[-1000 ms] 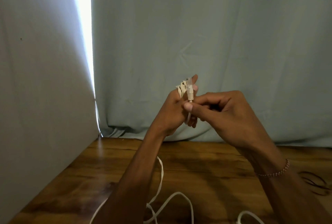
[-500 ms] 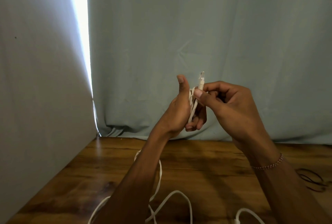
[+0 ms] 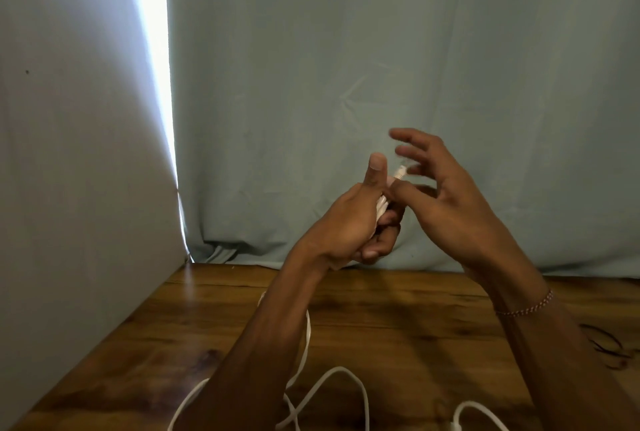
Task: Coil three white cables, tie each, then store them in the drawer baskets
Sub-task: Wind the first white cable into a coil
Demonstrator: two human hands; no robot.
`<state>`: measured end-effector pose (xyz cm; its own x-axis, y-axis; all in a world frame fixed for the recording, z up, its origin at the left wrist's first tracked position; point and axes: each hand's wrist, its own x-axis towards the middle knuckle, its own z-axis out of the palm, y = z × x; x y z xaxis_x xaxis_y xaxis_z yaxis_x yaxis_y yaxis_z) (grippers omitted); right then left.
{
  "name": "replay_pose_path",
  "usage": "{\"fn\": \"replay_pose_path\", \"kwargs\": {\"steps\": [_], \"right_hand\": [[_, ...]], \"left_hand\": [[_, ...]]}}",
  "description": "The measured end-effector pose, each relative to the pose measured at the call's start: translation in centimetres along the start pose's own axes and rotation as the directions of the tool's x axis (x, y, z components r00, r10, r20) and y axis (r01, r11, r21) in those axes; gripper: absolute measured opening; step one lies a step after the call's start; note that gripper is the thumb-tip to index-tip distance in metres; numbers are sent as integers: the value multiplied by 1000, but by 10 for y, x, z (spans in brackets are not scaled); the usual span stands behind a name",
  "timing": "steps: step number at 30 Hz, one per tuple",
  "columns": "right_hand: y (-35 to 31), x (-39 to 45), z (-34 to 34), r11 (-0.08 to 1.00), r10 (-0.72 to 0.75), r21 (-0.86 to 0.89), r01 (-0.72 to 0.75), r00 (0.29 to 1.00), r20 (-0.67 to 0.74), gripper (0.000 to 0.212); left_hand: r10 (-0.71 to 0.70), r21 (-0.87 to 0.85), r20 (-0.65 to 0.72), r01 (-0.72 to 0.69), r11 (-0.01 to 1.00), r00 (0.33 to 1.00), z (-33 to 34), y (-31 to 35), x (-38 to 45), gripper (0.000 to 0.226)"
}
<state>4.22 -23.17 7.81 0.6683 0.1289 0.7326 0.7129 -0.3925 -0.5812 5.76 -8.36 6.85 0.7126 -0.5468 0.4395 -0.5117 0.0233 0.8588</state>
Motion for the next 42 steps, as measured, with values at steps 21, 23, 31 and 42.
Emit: {"fn": "replay_pose_path", "kwargs": {"steps": [21,23,31,42], "right_hand": [[13,-7,32,879,-445,-363,310,809,-385,50],[17,-5,36,886,-411,-401,233,795,-446,50],[44,1,35,871,-302,-492,6,795,-526,56],[54,5,25,895,-184,-429,-121,775,-604,58]], "left_hand": [[-32,-455,351,201,867,936,-11,-15,4,82],[-98,-450,258,209,868,961,-7,-15,6,83],[-326,-300,-333,228,926,885,15,-8,17,76],[-101,71,-150,112,991,984,-1,-14,13,30]]}}
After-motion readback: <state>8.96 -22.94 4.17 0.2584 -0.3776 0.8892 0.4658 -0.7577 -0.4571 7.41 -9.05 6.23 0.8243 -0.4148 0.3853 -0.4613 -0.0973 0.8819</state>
